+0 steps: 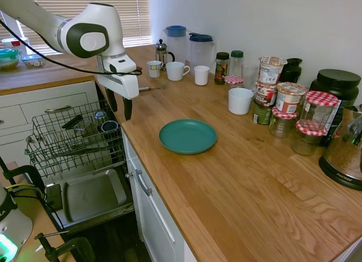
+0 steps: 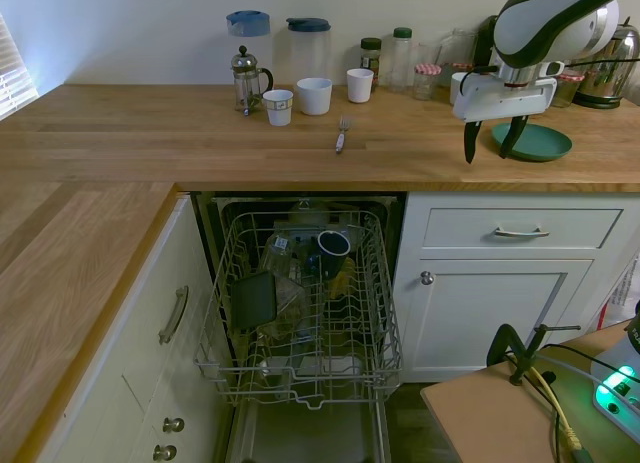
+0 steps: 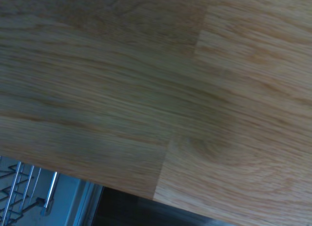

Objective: Put the fork in the dishwasher

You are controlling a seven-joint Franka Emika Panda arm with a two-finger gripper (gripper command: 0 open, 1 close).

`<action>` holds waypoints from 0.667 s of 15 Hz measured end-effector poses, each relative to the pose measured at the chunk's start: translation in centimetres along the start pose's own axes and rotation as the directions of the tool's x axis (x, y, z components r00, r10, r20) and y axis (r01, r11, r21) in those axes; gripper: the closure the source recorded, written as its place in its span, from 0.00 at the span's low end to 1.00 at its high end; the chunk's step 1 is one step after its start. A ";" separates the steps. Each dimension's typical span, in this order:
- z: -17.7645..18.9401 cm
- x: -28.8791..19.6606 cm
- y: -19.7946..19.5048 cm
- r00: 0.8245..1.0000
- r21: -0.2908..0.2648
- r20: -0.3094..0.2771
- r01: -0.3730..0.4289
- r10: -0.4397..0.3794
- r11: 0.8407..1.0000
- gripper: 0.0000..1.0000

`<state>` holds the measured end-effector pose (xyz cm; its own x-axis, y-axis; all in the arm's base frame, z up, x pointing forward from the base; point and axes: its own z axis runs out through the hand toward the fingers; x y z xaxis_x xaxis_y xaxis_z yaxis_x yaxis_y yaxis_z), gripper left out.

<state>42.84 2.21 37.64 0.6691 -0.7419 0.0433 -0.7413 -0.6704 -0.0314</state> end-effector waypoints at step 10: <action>-1.6 0.8 -8.8 0.993 0.074 0.026 -0.115 0.113 0.991 0.00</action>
<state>49.80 7.55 39.57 0.5822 -0.8129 0.0139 -0.8071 -0.5800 -0.1103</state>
